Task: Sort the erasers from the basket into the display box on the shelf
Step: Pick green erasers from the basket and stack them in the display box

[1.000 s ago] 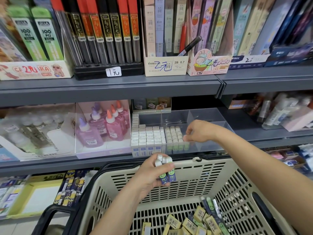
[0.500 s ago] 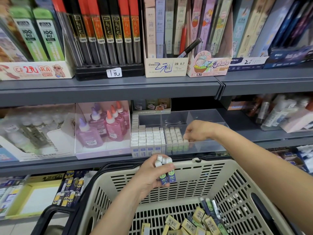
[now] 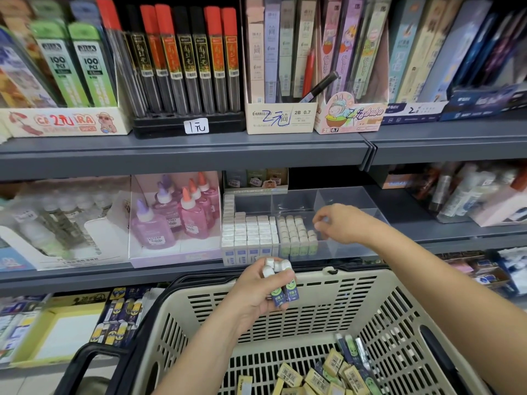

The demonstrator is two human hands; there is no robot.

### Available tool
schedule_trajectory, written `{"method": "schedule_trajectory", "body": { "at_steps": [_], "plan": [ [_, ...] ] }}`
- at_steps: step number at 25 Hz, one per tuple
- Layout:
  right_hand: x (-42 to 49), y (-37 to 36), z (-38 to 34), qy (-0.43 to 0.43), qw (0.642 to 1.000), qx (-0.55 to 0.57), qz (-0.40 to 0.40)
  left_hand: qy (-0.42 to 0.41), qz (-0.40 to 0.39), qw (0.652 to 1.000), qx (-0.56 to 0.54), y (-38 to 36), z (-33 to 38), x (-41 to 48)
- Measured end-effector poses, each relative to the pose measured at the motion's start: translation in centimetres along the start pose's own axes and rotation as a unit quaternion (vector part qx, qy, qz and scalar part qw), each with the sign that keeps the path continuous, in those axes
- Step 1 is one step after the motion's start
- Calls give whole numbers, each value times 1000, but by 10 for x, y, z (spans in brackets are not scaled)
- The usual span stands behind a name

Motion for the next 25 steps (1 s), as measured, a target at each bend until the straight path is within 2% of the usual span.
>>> {"method": "schedule_trajectory", "body": {
  "at_steps": [2, 4, 6, 10, 12, 14, 15, 17, 20, 25],
  "plan": [
    [-18, 10, -4, 40, 996, 54, 58, -4, -6, 1000, 8, -6, 3, 1],
    [-40, -4, -19, 103, 980, 170, 14, -10, -19, 1000, 18, -15, 6, 3],
    [-56, -24, -31, 129, 954, 267, -47, -16, -32, 999, 23, -24, 9, 5],
    [-55, -19, -13, 104, 931, 348, -36, -31, -22, 999, 27, -32, 14, 9],
    [-46, 6, 3, 98, 926, 365, 4, -43, 2, 999, 14, -23, 18, 11],
    [-35, 37, 21, 91, 912, 391, 80, -51, 15, 999, 10, -13, 20, 11],
    [-29, 47, 26, 83, 911, 387, 116, -52, 17, 998, 9, -9, 19, 10],
    [-14, 49, 27, 67, 933, 320, 153, -47, 13, 999, 6, -5, 15, 9],
    [5, 26, 16, 50, 973, 186, 131, -43, 6, 999, 8, -3, 10, 8],
    [15, 3, 11, 48, 986, 144, 64, -44, 1, 999, 1, 2, 6, 10]
  ]
}}
Point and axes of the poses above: each hand's wrist, its own x-axis towards the middle knuckle, its own y-axis out of the back of the hand, z = x × y, the point moved 10 cm from there along x, towards the middle knuckle, and after that the axes turned 1 degree about -y, right-handed, at the moved point
